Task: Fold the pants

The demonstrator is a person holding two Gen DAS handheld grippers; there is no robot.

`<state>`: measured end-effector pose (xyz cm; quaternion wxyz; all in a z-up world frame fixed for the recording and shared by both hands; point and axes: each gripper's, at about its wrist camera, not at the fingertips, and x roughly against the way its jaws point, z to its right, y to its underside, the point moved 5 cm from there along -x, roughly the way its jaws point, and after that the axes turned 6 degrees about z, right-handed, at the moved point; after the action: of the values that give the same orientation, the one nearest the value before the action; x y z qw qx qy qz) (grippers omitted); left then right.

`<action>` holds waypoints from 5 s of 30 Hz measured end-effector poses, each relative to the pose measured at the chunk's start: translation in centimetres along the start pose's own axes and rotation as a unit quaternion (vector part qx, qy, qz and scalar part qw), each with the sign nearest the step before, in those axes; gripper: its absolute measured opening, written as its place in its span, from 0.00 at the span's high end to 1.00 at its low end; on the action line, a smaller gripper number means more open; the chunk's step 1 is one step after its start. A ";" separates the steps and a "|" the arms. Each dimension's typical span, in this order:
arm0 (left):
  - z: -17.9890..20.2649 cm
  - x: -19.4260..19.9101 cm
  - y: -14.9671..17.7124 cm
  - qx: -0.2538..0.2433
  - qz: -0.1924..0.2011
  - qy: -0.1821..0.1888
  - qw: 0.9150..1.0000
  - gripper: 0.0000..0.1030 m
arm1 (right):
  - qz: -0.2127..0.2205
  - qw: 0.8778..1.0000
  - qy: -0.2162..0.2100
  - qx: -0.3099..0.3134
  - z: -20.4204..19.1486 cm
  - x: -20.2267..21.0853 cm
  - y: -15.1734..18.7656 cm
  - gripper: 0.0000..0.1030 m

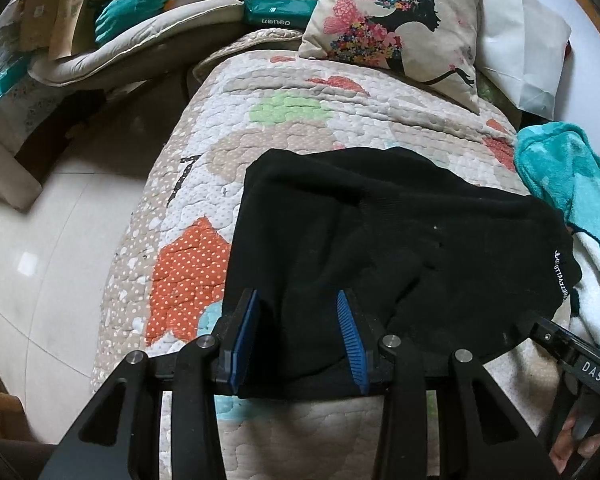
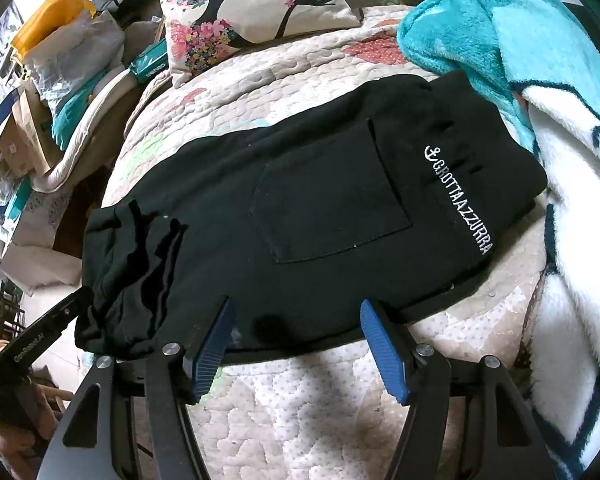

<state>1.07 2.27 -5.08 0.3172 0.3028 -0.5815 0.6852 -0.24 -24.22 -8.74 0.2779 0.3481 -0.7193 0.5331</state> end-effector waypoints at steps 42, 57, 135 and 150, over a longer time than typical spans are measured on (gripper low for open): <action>0.1 -0.2 -0.3 0.011 -0.012 0.012 1.000 0.61 | 0.023 0.999 0.024 0.009 0.2 0.7 -0.3 0.28; 5.9 0.8 -4.2 -0.064 -0.010 0.085 0.994 0.49 | 0.087 0.984 0.056 -0.143 7.8 4.1 -2.9 0.28; 4.4 -1.8 -10.5 -0.001 -0.056 0.253 0.966 0.87 | 0.080 0.976 -0.107 0.171 -13.7 2.9 -4.4 0.84; -4.9 -4.1 -8.2 0.057 -0.097 0.118 0.987 0.67 | 0.002 0.945 -0.098 0.312 -21.6 -2.9 2.8 0.80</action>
<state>9.86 7.82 -4.02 0.4311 0.2923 -0.4681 0.7139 -0.04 -2.32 -6.60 0.0827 0.4665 -0.5412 0.6947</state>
